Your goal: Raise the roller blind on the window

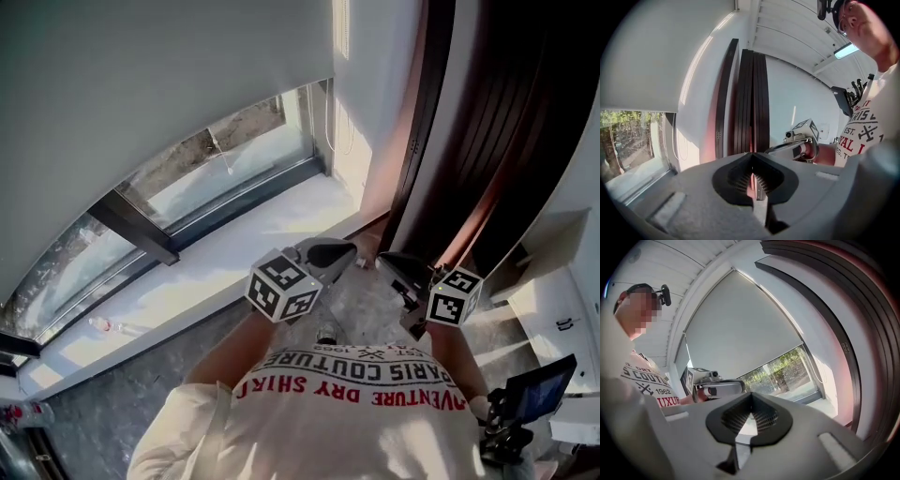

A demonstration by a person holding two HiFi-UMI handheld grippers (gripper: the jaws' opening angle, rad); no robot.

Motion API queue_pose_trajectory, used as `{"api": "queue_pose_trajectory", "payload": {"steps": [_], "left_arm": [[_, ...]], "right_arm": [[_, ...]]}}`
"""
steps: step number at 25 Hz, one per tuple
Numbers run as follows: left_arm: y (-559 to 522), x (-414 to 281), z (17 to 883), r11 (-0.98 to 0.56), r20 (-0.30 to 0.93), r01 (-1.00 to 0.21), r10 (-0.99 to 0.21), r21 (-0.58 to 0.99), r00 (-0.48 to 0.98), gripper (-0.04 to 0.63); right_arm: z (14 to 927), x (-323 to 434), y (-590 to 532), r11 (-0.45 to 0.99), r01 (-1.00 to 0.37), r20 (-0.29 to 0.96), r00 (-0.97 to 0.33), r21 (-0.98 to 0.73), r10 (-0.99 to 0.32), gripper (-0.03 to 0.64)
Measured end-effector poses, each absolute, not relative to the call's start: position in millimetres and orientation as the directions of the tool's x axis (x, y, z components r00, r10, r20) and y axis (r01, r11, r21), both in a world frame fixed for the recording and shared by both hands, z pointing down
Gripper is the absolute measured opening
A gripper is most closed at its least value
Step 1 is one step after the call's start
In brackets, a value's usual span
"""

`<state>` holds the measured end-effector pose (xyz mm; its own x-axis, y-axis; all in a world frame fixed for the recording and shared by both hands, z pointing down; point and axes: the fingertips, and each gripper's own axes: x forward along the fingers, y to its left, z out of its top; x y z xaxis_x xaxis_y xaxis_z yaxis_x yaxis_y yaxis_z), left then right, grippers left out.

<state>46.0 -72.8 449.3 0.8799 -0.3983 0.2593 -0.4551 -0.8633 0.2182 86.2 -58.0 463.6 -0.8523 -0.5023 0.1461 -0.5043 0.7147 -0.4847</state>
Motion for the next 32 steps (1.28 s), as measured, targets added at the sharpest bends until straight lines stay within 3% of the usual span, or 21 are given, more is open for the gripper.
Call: {"api": "queue_pose_trajectory", "payload": {"steps": [10,23,32], "left_arm": [[-189.0,14.3,430.9,-0.853,0.241,-0.485,-0.439,0.190,0.866,0.001],[-262.2,10.9,403.7,-0.844,0.155,-0.483,-0.459,0.231,0.875,0.001],[-357.8,40.0,366.8,-0.833,0.123,-0.543,-0.531,0.107,0.839,0.003]], "right_arm": [[436.2,64.2,-184.3,0.743,-0.506,0.111,-0.850,-0.437,-0.514,-0.003],[439.6,73.3,-217.7,0.747,-0.516,0.114,-0.847,-0.420,-0.520,-0.003],[430.0,98.0,-279.0,0.778,-0.482,0.114,-0.870,-0.403,-0.480,-0.003]]}}
